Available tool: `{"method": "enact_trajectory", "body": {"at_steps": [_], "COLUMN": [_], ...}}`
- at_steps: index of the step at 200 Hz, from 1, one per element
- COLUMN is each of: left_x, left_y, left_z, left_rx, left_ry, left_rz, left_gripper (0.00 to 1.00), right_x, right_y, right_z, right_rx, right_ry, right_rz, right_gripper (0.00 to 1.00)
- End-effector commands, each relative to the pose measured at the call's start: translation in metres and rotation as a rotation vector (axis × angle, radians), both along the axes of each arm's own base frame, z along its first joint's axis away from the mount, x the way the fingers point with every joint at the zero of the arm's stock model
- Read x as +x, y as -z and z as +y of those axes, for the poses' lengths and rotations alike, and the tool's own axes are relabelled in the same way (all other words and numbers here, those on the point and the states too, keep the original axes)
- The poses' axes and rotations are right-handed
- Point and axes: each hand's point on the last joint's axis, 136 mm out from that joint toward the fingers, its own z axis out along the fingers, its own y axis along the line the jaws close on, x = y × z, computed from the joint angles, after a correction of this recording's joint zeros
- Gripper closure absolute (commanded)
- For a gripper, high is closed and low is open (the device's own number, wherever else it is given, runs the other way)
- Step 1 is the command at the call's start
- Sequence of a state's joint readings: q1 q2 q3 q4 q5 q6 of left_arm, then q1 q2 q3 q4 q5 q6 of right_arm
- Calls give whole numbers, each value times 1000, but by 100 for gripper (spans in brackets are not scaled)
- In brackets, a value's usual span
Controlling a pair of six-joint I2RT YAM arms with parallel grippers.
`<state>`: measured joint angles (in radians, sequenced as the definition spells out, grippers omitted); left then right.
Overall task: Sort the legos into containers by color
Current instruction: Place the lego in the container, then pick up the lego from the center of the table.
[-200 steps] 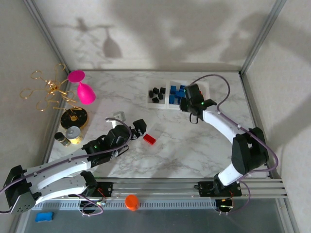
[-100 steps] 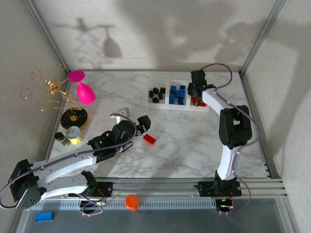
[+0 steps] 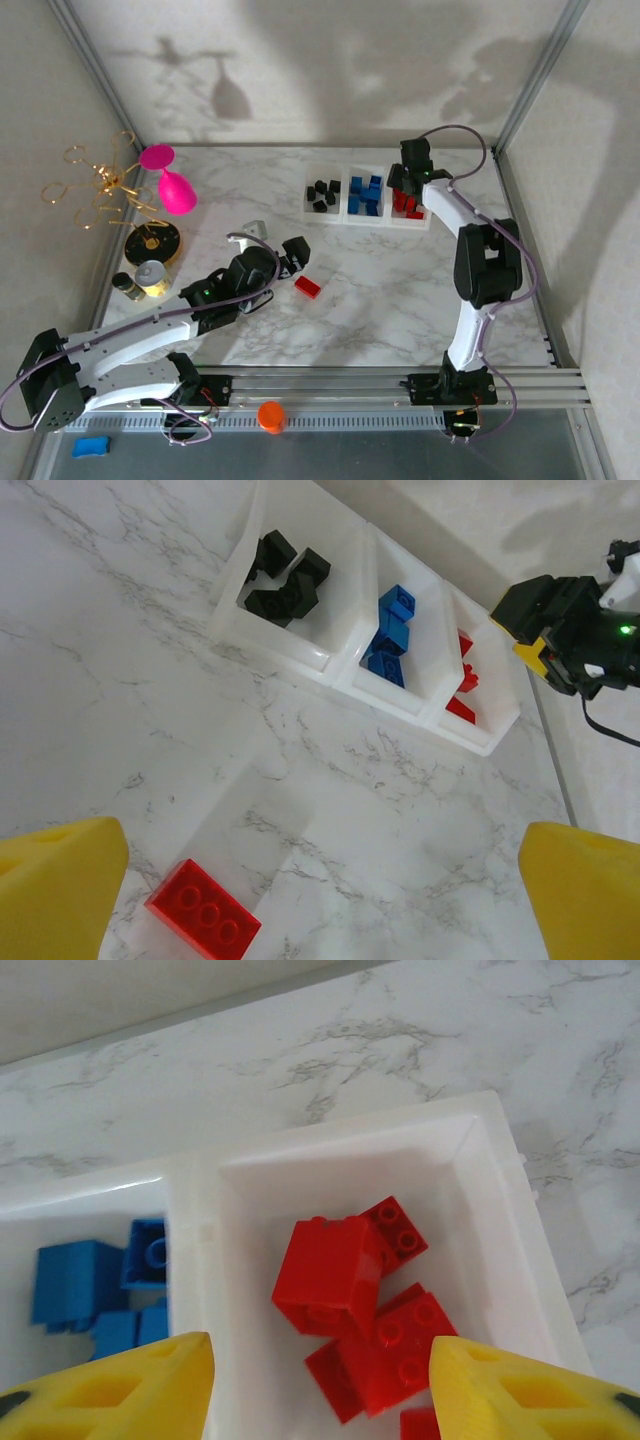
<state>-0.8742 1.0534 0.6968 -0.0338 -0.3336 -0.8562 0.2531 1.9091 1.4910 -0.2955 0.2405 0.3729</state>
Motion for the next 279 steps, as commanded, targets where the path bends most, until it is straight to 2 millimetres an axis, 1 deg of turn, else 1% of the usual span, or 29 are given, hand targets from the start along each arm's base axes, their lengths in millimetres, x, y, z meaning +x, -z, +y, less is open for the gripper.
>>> {"method": "enact_trajectory", "body": {"at_steps": [1,12,40,61,82,126,130,132,144,167,189,211,256,279], "left_x": [1,-1,-7,-12,-17,-28,-29,-29,-32,-36,-38,-39,-41,-40], "left_y": [-15,-15,-9,-3,5,21,22,23,24,27,30,32,37,37], "left_z": [6,9,16,24,34,53,55,56,59,66,71,75,79,82], "left_rx": [-25,-27,-19,-7,11,29,29,30,23,13,10,12,25,33], "left_ry": [-14,-16,-23,-33,-51,-89,-93,-95,-102,-119,-133,-145,-154,-162], "left_rz": [-34,-32,-17,-6,7,35,37,40,43,42,44,47,53,53], "left_gripper": [0,1,0,0,0,0,0,0,1,1,0,0,0,0], "right_x": [-25,-40,-84,-116,-143,-200,-202,-208,-225,-251,-267,-278,-283,-278], "right_y": [-30,-31,-22,-12,-3,20,23,24,31,44,54,63,75,85], "right_z": [28,41,77,93,107,149,149,156,169,187,201,216,245,251], "right_rx": [48,61,65,57,50,40,38,37,28,30,36,31,3,-28], "right_ry": [-72,-111,-237,-305,-370,-564,-571,-595,-657,-744,-808,-875,-969,-971], "right_rz": [-45,-39,-6,22,46,102,106,107,120,145,155,170,186,194], "right_gripper": [38,37,32,31,30,27,27,27,25,23,21,20,20,21]}}
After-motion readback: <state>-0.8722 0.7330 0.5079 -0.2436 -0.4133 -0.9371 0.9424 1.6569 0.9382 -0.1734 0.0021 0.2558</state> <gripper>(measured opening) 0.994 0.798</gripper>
